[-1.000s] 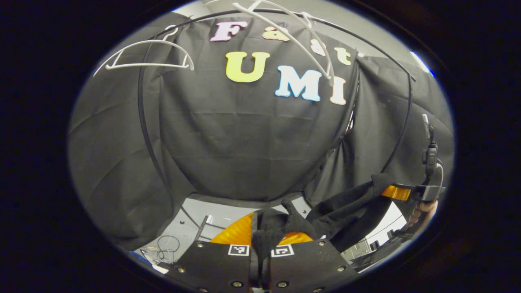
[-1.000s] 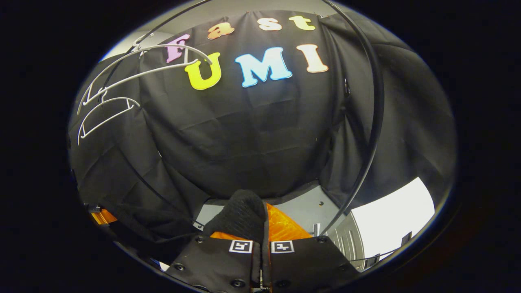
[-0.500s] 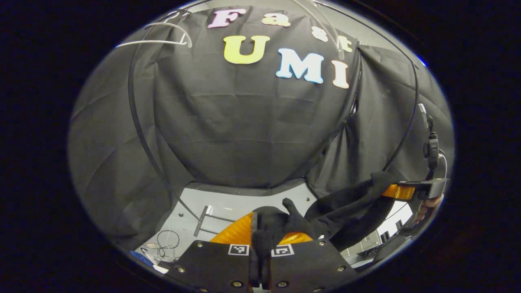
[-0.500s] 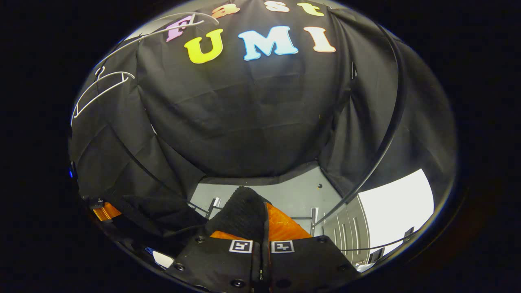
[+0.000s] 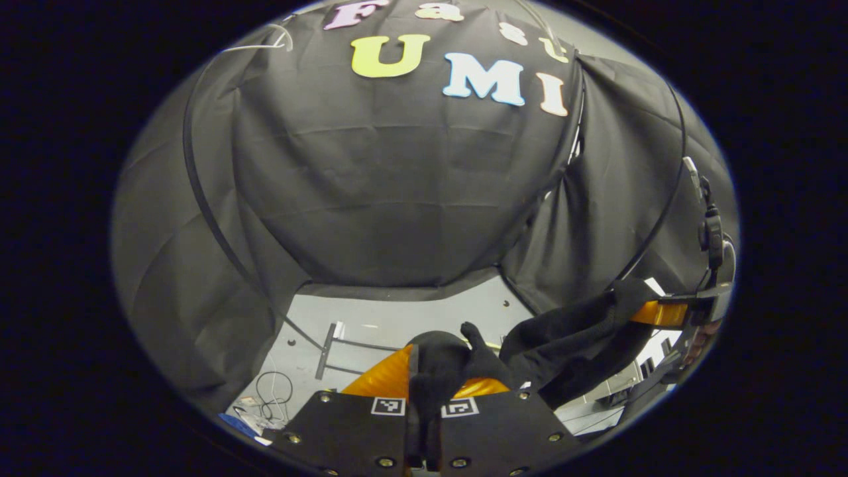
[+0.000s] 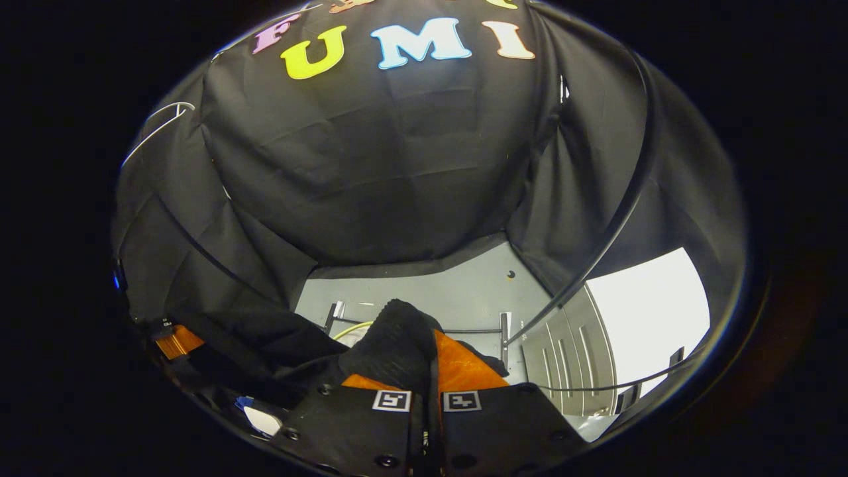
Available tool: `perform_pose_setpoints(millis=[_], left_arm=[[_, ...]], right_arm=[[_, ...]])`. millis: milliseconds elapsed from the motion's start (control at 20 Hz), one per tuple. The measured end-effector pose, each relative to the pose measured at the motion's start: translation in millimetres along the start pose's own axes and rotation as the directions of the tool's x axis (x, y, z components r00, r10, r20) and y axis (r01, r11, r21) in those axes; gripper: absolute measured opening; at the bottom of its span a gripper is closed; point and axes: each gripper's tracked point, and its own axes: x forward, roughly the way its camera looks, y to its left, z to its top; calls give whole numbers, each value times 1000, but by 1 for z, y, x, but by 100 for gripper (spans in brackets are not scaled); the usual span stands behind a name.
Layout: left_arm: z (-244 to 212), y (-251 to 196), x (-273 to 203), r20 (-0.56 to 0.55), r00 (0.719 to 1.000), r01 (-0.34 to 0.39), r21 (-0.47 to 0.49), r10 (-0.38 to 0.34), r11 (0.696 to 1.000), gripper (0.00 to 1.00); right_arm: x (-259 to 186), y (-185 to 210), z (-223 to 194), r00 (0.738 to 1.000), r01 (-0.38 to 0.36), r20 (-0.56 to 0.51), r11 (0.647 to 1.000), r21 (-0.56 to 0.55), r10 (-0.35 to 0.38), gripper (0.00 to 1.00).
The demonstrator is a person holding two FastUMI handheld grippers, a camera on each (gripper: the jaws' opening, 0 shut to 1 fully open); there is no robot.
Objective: Grasp the clothes on the hanger with both hands and then place them into the laundry hamper below.
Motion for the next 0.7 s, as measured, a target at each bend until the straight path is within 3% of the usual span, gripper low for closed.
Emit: perform_pose_setpoints(millis=[350,400,650,700], left_arm=[[-9,-5,1,-41,999,0,-36,-1,999,7],[-10,-3,1,-52,999,-2,-27,1,1000,7],[-23,-8,-6,-125,992,-11,-75,2,997,9],[-24,-9,-8,-138,990,-20,-85,8,996,13]], right_arm=[[1,-2,-8,998,27,-52,999,41,-25,6],[1,-3,-11,998,28,-66,999,41,-25,10],[0,-3,-17,993,34,-114,999,33,-30,6],[1,-4,-20,992,34,-124,999,33,-29,16]])
